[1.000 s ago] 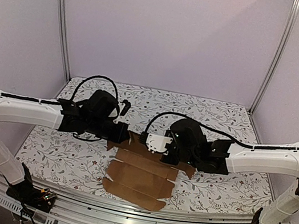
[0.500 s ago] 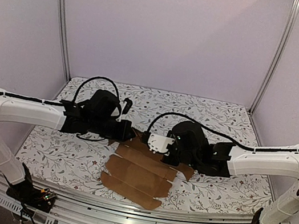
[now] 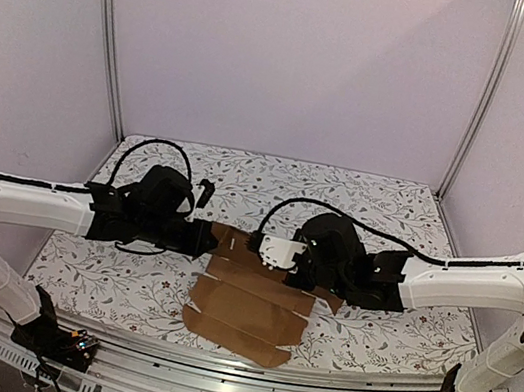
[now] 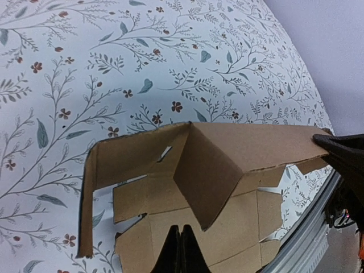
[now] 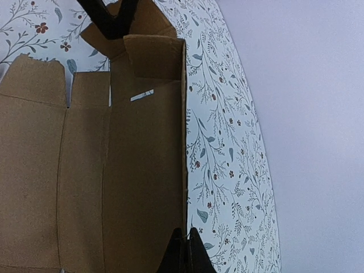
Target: Fold the paper box
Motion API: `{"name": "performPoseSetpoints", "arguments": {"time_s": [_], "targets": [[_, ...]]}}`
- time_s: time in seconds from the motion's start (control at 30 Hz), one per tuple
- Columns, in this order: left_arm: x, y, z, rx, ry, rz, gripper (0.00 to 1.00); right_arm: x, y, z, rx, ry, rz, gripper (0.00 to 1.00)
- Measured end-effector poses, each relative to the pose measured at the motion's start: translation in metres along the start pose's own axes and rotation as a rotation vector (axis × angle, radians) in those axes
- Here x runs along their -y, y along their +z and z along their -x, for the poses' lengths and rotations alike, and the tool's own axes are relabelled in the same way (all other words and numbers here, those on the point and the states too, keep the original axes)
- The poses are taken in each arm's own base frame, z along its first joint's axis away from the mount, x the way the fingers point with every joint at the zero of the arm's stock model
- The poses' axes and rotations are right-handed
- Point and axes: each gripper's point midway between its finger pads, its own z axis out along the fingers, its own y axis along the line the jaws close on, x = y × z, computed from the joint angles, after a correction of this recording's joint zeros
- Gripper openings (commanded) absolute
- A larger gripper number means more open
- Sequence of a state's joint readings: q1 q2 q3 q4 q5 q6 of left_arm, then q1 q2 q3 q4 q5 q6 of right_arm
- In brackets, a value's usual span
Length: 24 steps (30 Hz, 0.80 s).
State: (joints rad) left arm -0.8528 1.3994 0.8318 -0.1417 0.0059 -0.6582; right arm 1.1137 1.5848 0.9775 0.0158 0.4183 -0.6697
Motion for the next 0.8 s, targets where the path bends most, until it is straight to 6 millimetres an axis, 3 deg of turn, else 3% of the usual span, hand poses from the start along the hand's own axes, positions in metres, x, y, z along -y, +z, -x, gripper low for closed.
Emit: {"name": "performPoseSetpoints", "arguments": {"time_s": [0.13, 0.37, 0.8], "targets": [[-0.011, -0.007, -0.008, 0.004, -0.001, 0.026, 0.0, 0.0, 0.0, 0.0, -0.001, -0.005, -0.002, 0.0], [-0.035, -0.002, -0.032, -0.021, -0.003, 0.089, 0.0, -0.001, 0.0, 0.0, 0.002, 0.014, 0.002, 0.0], [-0.053, 0.012, -0.017, 0.089, 0.001, 0.17, 0.0, -0.006, -0.003, 0.0, 0.017, 0.079, 0.028, 0.0]]}}
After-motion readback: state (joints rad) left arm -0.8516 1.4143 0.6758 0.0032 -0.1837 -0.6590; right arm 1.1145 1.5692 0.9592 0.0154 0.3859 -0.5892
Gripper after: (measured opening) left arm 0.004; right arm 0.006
